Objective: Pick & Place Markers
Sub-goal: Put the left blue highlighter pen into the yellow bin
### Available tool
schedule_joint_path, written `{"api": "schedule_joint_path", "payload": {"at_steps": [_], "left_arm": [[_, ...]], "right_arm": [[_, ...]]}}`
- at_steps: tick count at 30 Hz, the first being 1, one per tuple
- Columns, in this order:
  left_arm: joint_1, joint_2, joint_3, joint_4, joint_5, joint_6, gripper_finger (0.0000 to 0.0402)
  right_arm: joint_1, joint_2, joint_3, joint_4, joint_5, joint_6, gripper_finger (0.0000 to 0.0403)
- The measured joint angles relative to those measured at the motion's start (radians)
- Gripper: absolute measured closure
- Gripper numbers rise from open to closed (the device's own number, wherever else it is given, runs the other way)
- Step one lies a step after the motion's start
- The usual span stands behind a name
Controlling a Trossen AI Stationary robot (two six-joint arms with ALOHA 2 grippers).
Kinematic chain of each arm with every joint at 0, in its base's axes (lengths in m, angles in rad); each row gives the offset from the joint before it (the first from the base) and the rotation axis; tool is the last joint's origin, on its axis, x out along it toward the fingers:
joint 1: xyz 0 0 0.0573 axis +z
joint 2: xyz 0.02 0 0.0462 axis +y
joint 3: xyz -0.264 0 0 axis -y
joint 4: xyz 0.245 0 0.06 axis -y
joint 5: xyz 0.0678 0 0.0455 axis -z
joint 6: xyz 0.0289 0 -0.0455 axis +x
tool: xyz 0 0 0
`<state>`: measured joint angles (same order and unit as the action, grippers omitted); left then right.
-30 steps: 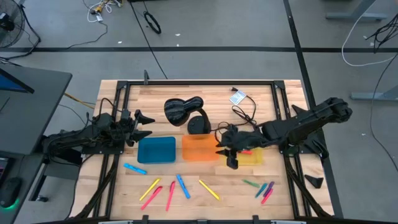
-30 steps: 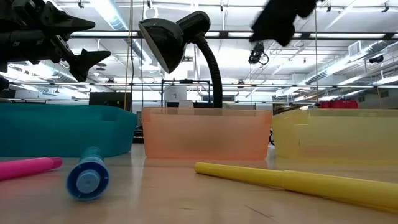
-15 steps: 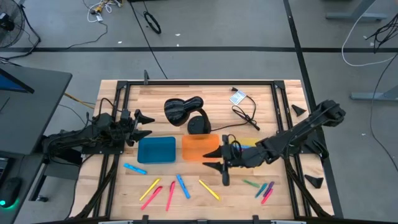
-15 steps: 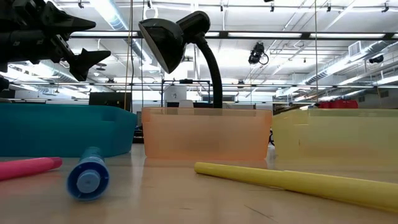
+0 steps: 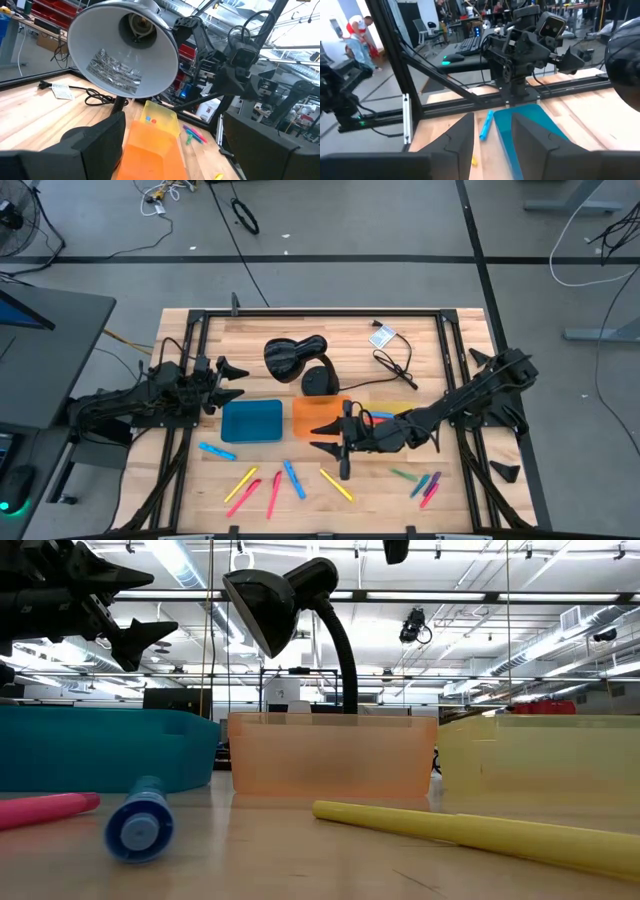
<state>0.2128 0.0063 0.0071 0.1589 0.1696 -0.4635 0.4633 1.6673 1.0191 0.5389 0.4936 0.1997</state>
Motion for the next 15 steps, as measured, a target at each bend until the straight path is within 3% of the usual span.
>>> {"api": "schedule_joint_path", "payload": {"at_steps": [11, 15], "left_arm": [[0.000, 0.000, 0.004, -0.005, 0.000, 0.017, 0.0060], [-0.001, 0.000, 0.057, -0.086, 0.000, 0.060, 0.0060]], "right_arm": [[-0.002, 0.005, 0.000, -0.013, -0.004, -0.013, 0.0273], [-0.002, 0.005, 0.000, -0.024, -0.004, -0.017, 0.0273]]}}
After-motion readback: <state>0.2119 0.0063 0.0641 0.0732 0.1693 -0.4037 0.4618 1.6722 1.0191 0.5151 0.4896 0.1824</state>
